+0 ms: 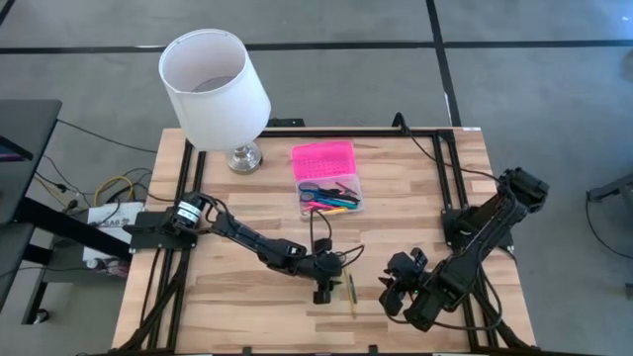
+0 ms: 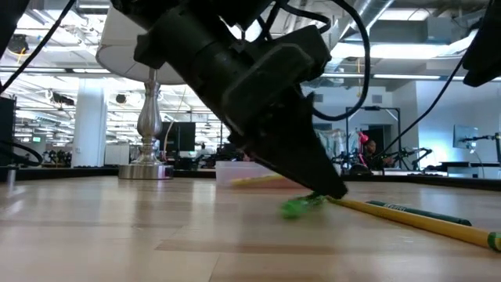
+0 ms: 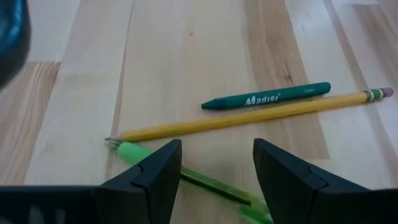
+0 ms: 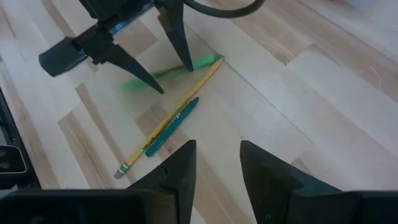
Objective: Pick & place school supplies into a supply box
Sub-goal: Put the light green pen into the pink supply box
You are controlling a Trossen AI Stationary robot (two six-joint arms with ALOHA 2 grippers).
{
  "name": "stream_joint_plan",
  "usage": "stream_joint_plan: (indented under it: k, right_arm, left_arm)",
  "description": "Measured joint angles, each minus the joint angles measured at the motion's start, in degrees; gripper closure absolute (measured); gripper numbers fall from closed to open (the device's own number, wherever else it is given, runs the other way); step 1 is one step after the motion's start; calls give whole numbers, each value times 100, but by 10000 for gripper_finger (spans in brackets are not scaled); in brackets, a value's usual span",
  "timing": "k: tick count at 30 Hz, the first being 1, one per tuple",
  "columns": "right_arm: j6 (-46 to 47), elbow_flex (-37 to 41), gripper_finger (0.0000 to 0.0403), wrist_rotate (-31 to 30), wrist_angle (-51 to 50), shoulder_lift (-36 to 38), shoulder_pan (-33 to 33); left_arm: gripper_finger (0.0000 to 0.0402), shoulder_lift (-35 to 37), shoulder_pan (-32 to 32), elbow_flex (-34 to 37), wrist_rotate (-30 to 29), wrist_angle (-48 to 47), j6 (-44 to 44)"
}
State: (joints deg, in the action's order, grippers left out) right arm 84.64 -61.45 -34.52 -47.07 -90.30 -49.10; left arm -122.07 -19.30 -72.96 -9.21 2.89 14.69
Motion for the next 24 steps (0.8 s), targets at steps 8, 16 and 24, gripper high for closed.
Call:
stream_joint_plan:
  k: [8, 16, 24]
  right_arm:
    - [-47, -2, 286, -4, -52, 0, 82]
    - [-107, -2, 286, -29, -84, 0, 87]
    - [-109, -2, 286, -48, -177, 0, 92]
  left_arm:
    - [207, 304, 17, 37, -81, -920, -148]
    - [207, 684, 23, 32, -277, -1034, -200]
    - [207, 844, 187, 28, -674, -1078, -402]
